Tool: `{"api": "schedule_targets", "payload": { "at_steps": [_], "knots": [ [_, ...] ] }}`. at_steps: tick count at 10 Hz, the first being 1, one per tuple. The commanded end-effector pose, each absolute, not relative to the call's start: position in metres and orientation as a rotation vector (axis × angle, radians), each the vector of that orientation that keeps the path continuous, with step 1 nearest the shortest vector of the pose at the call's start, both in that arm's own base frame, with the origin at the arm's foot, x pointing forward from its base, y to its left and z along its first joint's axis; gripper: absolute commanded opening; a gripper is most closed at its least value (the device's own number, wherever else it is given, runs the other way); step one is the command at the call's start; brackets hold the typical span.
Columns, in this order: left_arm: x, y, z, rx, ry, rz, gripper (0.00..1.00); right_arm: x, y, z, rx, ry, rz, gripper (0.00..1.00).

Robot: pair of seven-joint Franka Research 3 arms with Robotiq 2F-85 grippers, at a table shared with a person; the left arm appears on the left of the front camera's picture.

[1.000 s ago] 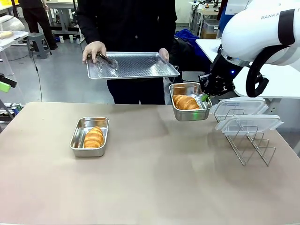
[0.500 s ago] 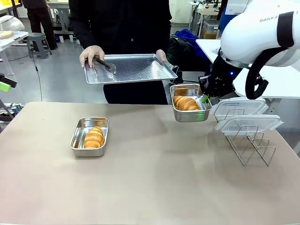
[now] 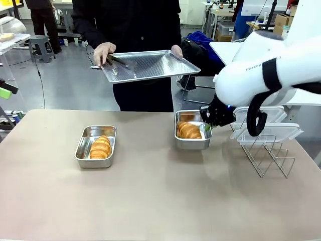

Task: Place the bread in airtight containers.
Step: Once an object is inside an Airtight Container , place the container in the center of the table.

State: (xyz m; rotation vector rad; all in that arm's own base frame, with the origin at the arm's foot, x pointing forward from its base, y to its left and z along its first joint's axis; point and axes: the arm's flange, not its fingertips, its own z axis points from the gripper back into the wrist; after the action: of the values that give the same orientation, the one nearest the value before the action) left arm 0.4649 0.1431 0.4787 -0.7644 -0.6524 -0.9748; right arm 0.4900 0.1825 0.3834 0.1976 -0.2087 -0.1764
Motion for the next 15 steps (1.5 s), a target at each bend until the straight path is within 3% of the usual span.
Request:
{"api": "schedule_targets", "payload": {
  "at_steps": [1,7,8,9,10,11,12,15],
  "knots": [
    [0.464,0.143,0.480,-0.754,-0.649,-0.983,1.00,0.487,0.183,0.367,0.181,-0.265,-0.169,0.07],
    [0.464,0.143,0.480,-0.754,-0.649,-0.983,1.00,0.483,0.168,0.320,0.273,-0.223,-0.142,0.07],
    [0.464,0.143,0.480,-0.754,-0.649,-0.983,1.00,0.483,0.166,0.320,0.245,-0.230,-0.121,0.65],
    [0.464,0.143,0.480,-0.754,-0.649,-0.983,1.00,0.485,0.167,0.329,0.243,-0.234,-0.116,0.65],
    [0.464,0.143,0.480,-0.754,-0.649,-0.983,1.00,0.489,0.169,0.347,0.258,-0.240,-0.110,1.00],
    [0.464,0.143,0.480,-0.754,-0.649,-0.983,1.00,0.495,0.170,0.370,0.277,-0.249,-0.104,0.69],
    [0.464,0.143,0.480,-0.754,-0.649,-0.983,1.00,0.502,0.169,0.396,0.295,-0.261,-0.083,1.00],
    [0.464,0.143,0.480,-0.754,-0.649,-0.983,1.00,0.509,0.156,0.475,0.407,-0.354,0.055,1.00]
  ]
}}
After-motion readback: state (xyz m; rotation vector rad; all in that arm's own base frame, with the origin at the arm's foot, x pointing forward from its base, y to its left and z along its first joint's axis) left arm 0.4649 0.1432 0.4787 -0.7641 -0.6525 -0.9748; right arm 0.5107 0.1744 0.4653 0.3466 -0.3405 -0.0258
